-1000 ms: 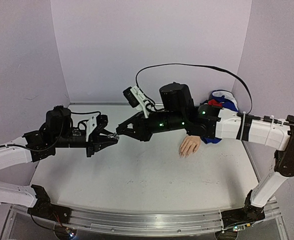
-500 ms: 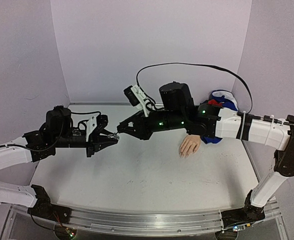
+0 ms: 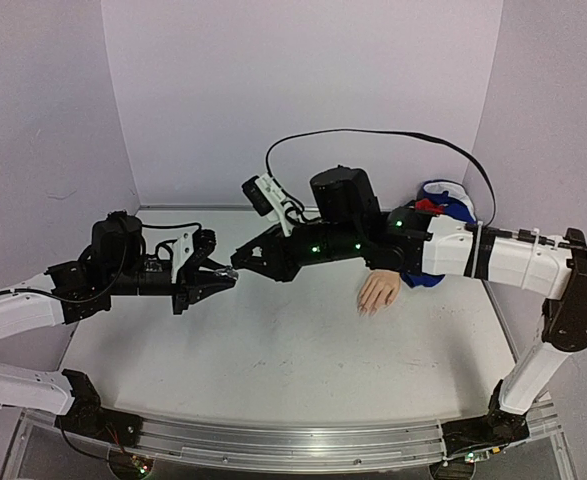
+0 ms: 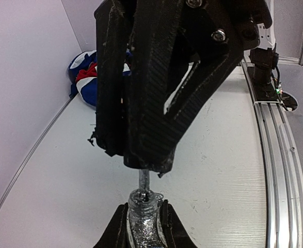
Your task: Paint the nails
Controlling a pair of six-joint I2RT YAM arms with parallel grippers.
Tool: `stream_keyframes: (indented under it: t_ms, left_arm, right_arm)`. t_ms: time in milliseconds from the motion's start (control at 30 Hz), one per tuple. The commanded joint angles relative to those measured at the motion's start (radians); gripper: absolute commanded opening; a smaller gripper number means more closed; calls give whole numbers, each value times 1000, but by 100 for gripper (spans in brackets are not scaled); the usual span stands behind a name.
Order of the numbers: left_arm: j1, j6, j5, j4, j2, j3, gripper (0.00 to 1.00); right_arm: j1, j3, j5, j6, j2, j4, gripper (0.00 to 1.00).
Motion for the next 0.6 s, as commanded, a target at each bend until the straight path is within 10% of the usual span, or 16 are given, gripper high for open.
stream_keyframes:
  t_ms: [0,567]
  left_arm:
    - [-5,3,6,37,-5,22,0]
    - [-8,1,8,37,-9,24,0]
  right_arm:
    - [4,45,-1,-16,0,15,0]
    - [11,126,-23,-5,89,-43,0]
